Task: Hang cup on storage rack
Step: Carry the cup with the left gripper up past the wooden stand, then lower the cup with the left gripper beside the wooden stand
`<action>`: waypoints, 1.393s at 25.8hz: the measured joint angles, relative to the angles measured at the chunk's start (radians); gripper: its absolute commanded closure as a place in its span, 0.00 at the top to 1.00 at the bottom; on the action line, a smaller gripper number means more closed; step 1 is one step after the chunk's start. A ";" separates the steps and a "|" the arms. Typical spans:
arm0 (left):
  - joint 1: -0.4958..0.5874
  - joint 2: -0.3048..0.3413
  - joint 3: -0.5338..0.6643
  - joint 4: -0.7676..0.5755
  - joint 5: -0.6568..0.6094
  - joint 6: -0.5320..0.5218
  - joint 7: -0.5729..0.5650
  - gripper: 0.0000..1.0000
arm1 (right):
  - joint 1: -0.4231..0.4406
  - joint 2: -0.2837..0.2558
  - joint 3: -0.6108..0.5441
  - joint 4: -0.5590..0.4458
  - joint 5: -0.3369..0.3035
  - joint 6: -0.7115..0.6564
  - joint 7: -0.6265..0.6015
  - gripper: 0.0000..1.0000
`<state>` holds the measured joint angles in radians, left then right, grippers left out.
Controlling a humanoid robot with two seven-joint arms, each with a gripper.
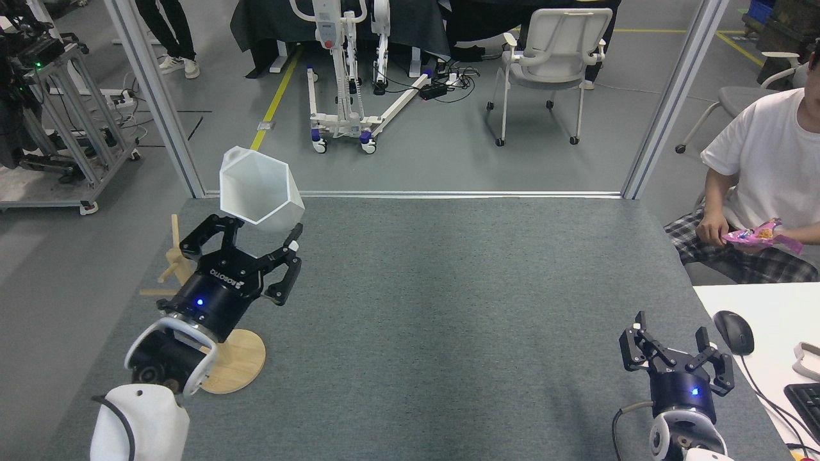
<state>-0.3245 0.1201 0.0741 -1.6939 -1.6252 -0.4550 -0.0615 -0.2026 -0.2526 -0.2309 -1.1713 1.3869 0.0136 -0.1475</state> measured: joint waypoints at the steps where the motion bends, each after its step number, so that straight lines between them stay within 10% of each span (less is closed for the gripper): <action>1: -0.004 0.001 0.016 -0.002 0.000 -0.006 -0.006 0.00 | 0.000 0.001 0.000 0.000 0.000 0.000 -0.001 0.99; 12: -0.093 0.026 0.179 -0.032 0.022 -0.089 -0.091 0.00 | 0.000 0.009 -0.001 0.001 0.000 0.000 -0.005 0.99; 22: -0.117 0.190 0.279 -0.024 0.161 -0.097 -0.124 0.00 | 0.000 0.009 -0.002 0.001 -0.001 0.000 -0.005 0.99; 36: 0.058 0.293 0.471 0.254 0.189 -0.161 0.186 0.00 | 0.000 0.010 -0.004 0.003 -0.003 0.000 -0.006 0.99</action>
<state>-0.2664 0.4129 0.5453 -1.4397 -1.4358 -0.6162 0.1246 -0.2024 -0.2425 -0.2350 -1.1685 1.3837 0.0140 -0.1537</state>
